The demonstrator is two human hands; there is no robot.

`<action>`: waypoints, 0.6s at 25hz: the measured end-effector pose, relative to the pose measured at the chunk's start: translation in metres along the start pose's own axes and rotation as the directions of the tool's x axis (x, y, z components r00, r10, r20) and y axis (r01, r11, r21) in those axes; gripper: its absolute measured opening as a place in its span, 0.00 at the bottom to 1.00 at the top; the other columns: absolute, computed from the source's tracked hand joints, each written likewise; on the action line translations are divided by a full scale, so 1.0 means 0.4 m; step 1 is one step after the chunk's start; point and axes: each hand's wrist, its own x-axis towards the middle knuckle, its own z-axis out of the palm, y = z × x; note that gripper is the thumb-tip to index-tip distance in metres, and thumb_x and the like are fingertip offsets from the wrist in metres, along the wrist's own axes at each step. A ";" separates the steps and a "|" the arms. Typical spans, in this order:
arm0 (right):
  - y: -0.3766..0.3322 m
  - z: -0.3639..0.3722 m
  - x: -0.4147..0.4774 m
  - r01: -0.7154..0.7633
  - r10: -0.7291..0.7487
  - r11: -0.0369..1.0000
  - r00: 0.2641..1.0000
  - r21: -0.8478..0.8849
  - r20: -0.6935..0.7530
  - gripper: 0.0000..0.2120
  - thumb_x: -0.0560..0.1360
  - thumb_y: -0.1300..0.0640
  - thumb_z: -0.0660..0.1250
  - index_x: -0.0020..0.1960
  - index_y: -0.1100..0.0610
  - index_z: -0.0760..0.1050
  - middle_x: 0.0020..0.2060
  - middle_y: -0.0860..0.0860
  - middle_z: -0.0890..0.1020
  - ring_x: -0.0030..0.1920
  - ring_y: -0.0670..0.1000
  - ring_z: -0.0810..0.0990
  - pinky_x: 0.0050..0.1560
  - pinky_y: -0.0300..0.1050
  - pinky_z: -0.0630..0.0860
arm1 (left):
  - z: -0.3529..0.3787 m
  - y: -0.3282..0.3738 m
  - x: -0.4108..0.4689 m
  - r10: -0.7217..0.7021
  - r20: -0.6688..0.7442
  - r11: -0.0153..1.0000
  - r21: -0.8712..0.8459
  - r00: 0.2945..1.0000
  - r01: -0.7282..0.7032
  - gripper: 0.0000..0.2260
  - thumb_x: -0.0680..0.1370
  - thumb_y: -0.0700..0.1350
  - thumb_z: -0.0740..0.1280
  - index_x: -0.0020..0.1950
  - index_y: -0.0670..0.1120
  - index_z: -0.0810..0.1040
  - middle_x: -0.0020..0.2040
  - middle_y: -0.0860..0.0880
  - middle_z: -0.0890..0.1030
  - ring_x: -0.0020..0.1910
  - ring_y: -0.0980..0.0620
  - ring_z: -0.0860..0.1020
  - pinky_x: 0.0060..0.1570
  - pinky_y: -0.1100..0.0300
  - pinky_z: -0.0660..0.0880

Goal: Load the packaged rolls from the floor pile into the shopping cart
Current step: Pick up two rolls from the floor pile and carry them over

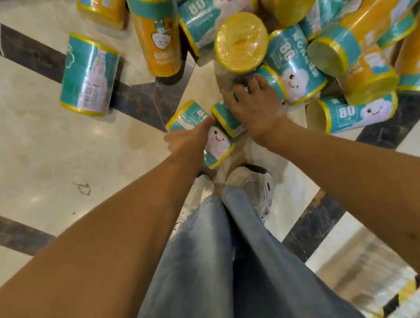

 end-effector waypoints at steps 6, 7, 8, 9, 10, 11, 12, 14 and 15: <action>0.037 -0.082 -0.049 -0.141 0.163 0.975 0.979 0.174 -0.121 0.21 0.77 0.58 0.63 0.70 0.59 0.67 0.59 0.59 0.77 0.61 0.61 0.75 0.53 0.52 0.74 | -0.072 0.020 -0.067 0.044 0.021 0.991 -0.130 0.999 -0.041 0.37 0.46 0.61 0.79 0.48 0.43 0.78 0.48 0.44 0.83 0.46 0.45 0.82 0.49 0.48 0.80; 0.037 -0.110 -0.077 -0.180 0.202 0.964 0.975 0.197 -0.096 0.23 0.78 0.56 0.63 0.71 0.58 0.65 0.61 0.57 0.76 0.62 0.60 0.74 0.52 0.51 0.74 | -0.107 0.034 -0.097 0.087 0.005 0.991 -0.101 0.996 -0.086 0.39 0.45 0.62 0.78 0.51 0.43 0.79 0.49 0.45 0.83 0.47 0.46 0.82 0.50 0.49 0.80; 0.035 -0.139 -0.107 -0.218 0.240 0.950 0.968 0.225 -0.077 0.25 0.77 0.55 0.65 0.72 0.56 0.63 0.62 0.55 0.75 0.63 0.58 0.74 0.51 0.50 0.75 | -0.145 0.053 -0.129 0.128 -0.006 0.990 -0.054 0.992 -0.128 0.38 0.49 0.62 0.79 0.53 0.44 0.80 0.50 0.45 0.83 0.49 0.46 0.82 0.51 0.50 0.79; 0.037 -0.179 -0.137 -0.245 0.264 0.924 0.964 0.292 -0.028 0.27 0.76 0.55 0.67 0.72 0.57 0.61 0.63 0.56 0.74 0.63 0.58 0.74 0.50 0.51 0.75 | -0.189 0.077 -0.170 0.160 -0.019 0.987 0.025 0.987 -0.160 0.36 0.54 0.61 0.80 0.56 0.43 0.79 0.53 0.45 0.82 0.51 0.46 0.81 0.54 0.51 0.78; 0.045 -0.235 -0.169 -0.268 0.275 0.882 0.961 0.387 0.039 0.29 0.75 0.54 0.69 0.72 0.58 0.60 0.62 0.57 0.73 0.62 0.60 0.74 0.50 0.52 0.74 | -0.231 0.097 -0.208 0.200 -0.030 0.974 0.118 0.979 -0.195 0.36 0.58 0.60 0.79 0.59 0.43 0.77 0.56 0.45 0.80 0.55 0.46 0.79 0.56 0.53 0.76; 0.063 -0.287 -0.195 -0.312 0.316 0.809 0.946 0.498 0.079 0.31 0.73 0.53 0.70 0.70 0.58 0.61 0.61 0.57 0.74 0.61 0.61 0.74 0.50 0.52 0.73 | -0.273 0.123 -0.258 0.249 -0.028 0.954 0.178 0.968 -0.240 0.38 0.60 0.61 0.79 0.62 0.42 0.75 0.59 0.45 0.79 0.59 0.45 0.77 0.58 0.53 0.75; 0.089 -0.352 -0.224 -0.363 0.369 0.719 0.922 0.593 0.117 0.31 0.72 0.50 0.72 0.69 0.59 0.63 0.60 0.57 0.75 0.60 0.61 0.75 0.51 0.52 0.73 | -0.313 0.152 -0.313 0.298 -0.027 0.936 0.205 0.954 -0.286 0.41 0.59 0.63 0.78 0.64 0.41 0.73 0.60 0.45 0.78 0.61 0.44 0.76 0.60 0.52 0.74; 0.139 -0.490 -0.286 -0.452 0.469 0.514 0.860 0.729 0.203 0.32 0.68 0.45 0.75 0.64 0.58 0.67 0.57 0.57 0.77 0.58 0.60 0.76 0.50 0.51 0.73 | -0.388 0.215 -0.435 0.379 -0.003 0.910 0.186 0.926 -0.372 0.45 0.54 0.65 0.77 0.63 0.40 0.73 0.60 0.44 0.78 0.60 0.43 0.76 0.60 0.49 0.74; 0.163 -0.556 -0.314 -0.473 0.513 0.406 0.826 0.782 0.233 0.32 0.67 0.44 0.75 0.63 0.59 0.68 0.56 0.57 0.78 0.58 0.60 0.77 0.50 0.51 0.73 | -0.417 0.250 -0.492 0.399 0.011 0.902 0.174 0.917 -0.395 0.44 0.54 0.64 0.77 0.62 0.40 0.74 0.58 0.44 0.79 0.59 0.44 0.77 0.58 0.49 0.75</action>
